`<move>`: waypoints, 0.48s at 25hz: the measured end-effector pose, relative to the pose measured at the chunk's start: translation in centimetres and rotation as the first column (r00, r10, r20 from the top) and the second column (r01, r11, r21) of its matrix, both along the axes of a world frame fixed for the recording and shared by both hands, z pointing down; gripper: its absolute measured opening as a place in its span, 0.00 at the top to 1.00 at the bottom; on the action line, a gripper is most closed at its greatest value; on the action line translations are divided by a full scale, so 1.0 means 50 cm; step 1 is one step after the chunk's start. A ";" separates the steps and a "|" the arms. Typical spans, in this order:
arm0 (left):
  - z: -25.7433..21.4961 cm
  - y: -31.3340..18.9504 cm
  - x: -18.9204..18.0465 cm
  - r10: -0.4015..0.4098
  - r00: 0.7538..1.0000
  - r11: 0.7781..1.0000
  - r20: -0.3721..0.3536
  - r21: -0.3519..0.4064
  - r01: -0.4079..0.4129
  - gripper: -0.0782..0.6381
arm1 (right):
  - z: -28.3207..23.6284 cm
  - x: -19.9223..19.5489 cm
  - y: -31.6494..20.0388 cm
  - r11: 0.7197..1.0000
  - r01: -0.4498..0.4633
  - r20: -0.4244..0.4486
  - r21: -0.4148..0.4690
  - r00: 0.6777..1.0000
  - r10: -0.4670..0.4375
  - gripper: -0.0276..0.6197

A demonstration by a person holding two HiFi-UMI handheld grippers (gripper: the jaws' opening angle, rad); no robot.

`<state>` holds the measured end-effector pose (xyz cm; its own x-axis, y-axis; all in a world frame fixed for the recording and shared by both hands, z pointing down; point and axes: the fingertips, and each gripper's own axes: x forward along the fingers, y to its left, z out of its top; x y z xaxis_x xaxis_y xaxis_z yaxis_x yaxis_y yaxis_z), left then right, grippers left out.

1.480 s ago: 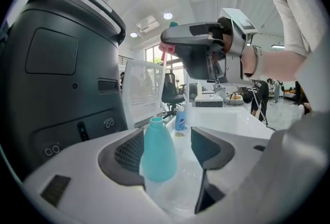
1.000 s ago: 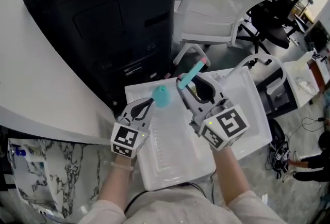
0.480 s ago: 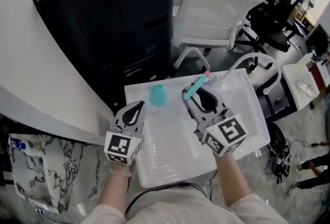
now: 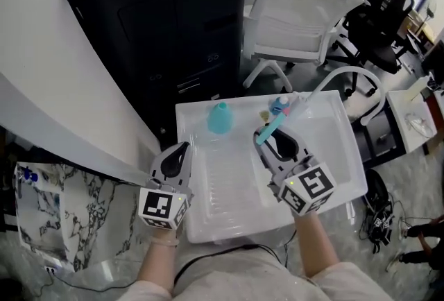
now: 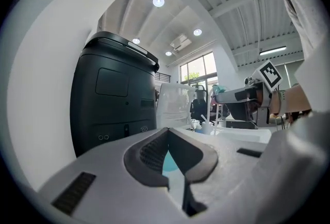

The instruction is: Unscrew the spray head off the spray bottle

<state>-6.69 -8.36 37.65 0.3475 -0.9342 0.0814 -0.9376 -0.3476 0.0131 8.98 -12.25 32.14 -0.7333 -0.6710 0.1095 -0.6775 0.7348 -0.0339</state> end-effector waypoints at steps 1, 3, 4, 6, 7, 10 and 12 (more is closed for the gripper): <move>0.001 0.008 -0.006 -0.010 1.000 1.000 -0.003 -0.002 0.010 0.88 | 0.005 0.003 0.004 1.000 -0.002 -0.003 -0.005 1.000 0.002 0.75; -0.001 0.022 -0.017 -0.029 1.000 1.000 -0.012 -0.002 0.029 0.88 | 0.011 0.009 0.013 1.000 -0.007 -0.006 -0.011 1.000 0.007 0.75; -0.002 0.029 -0.021 -0.037 0.999 0.999 -0.014 -0.001 0.037 0.88 | 0.013 0.013 0.018 1.000 -0.011 -0.005 -0.012 1.000 0.011 0.75; -0.004 0.041 -0.027 -0.050 0.999 0.999 -0.011 0.005 0.050 0.88 | 0.015 0.020 0.026 1.000 -0.022 0.000 -0.013 1.000 0.022 0.75; -0.004 0.048 -0.030 -0.056 0.998 0.998 -0.007 0.008 0.056 0.88 | 0.016 0.023 0.031 1.000 -0.027 0.002 -0.014 1.000 0.027 0.75; 0.000 0.072 -0.038 -0.072 0.997 0.997 0.004 0.011 0.072 0.88 | 0.020 0.022 0.051 0.999 -0.035 0.000 -0.016 0.999 0.035 0.75; 0.001 0.090 -0.044 -0.083 0.997 0.996 0.000 0.012 0.083 0.88 | 0.024 0.020 0.069 0.999 -0.034 -0.008 -0.017 0.999 0.034 0.75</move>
